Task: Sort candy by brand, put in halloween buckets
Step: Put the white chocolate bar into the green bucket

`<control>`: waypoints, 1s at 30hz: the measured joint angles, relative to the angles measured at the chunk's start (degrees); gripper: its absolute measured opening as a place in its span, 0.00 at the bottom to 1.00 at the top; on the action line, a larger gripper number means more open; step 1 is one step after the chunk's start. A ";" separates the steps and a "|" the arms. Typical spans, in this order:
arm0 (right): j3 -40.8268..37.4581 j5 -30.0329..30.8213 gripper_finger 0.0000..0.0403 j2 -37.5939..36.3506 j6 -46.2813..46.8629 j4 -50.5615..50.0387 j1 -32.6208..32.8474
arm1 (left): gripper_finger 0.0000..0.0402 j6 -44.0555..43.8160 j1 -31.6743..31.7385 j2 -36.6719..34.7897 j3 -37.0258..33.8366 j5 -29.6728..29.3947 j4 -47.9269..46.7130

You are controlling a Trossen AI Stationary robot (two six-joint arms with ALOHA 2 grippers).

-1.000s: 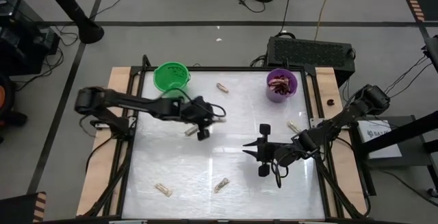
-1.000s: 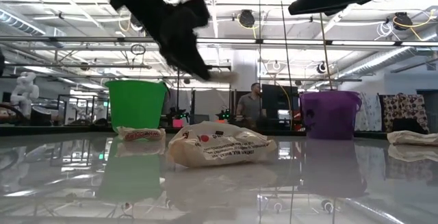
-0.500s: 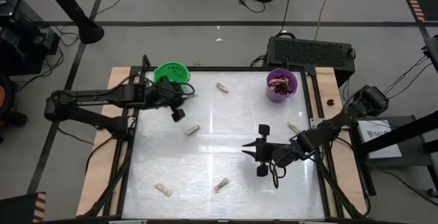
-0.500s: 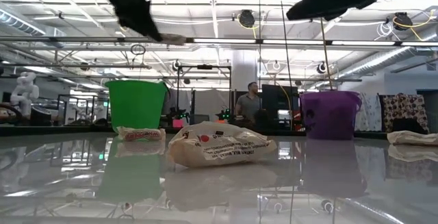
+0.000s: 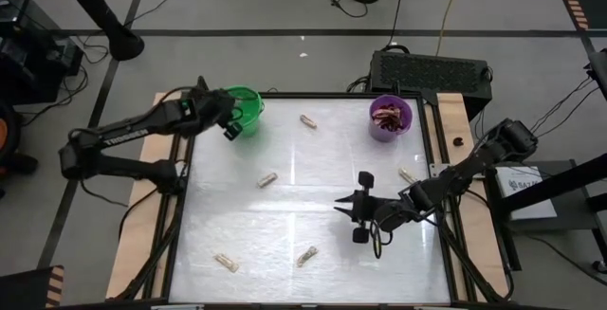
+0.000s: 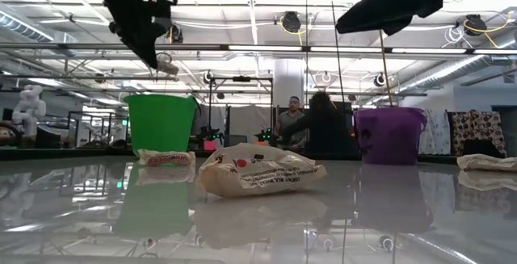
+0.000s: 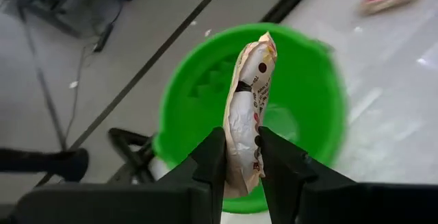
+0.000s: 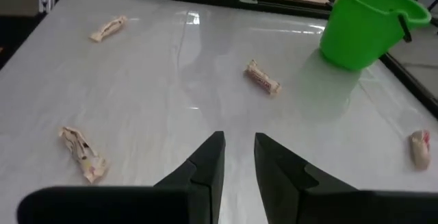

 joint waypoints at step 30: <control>0.03 0.07 0.18 7.53 16.94 1.38 1.03 | 0.52 14.80 12.18 6.84 0.00 6.12 7.82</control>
